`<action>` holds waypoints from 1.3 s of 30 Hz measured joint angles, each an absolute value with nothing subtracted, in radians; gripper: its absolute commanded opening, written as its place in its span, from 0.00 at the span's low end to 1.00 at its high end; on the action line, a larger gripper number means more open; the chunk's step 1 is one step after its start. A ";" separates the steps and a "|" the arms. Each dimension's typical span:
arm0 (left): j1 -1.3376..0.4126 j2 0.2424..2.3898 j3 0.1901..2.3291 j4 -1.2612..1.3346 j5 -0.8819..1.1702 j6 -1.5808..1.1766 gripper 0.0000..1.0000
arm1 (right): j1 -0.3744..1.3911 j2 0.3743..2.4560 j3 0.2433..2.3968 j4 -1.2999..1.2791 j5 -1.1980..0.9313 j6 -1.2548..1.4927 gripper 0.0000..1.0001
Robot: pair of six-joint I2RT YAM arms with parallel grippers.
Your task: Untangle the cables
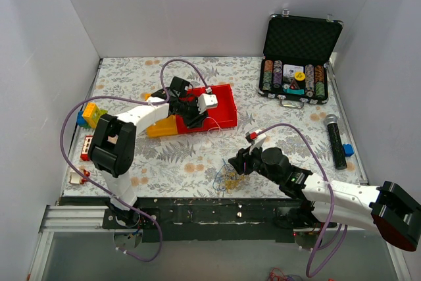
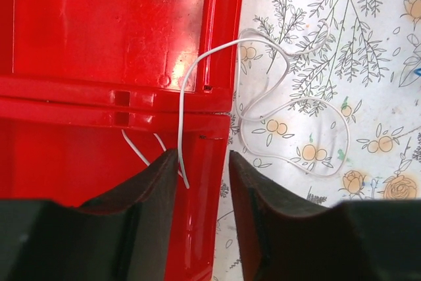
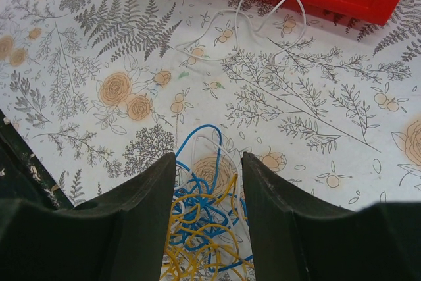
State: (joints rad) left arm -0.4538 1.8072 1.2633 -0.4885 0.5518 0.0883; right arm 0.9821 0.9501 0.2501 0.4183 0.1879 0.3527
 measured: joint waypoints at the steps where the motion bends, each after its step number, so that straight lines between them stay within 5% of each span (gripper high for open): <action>1: -0.453 1.810 1.263 -0.489 0.553 0.089 0.27 | 0.982 0.950 0.250 0.418 0.188 0.353 0.53; 10: -0.454 1.812 1.250 -0.489 0.562 0.123 0.00 | 0.982 0.944 0.250 0.413 0.188 0.353 0.52; 24: -0.453 1.734 1.239 -0.431 0.539 0.027 0.00 | 0.982 0.944 0.250 0.413 0.187 0.353 0.51; 39: -0.447 1.198 1.264 -0.208 0.354 -0.316 0.00 | 0.982 0.913 0.246 0.395 0.188 0.354 0.51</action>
State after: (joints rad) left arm -0.4469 1.1976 1.2640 -0.2077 0.3538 -0.3164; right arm 0.9821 0.9134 0.2459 0.3950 0.1883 0.3538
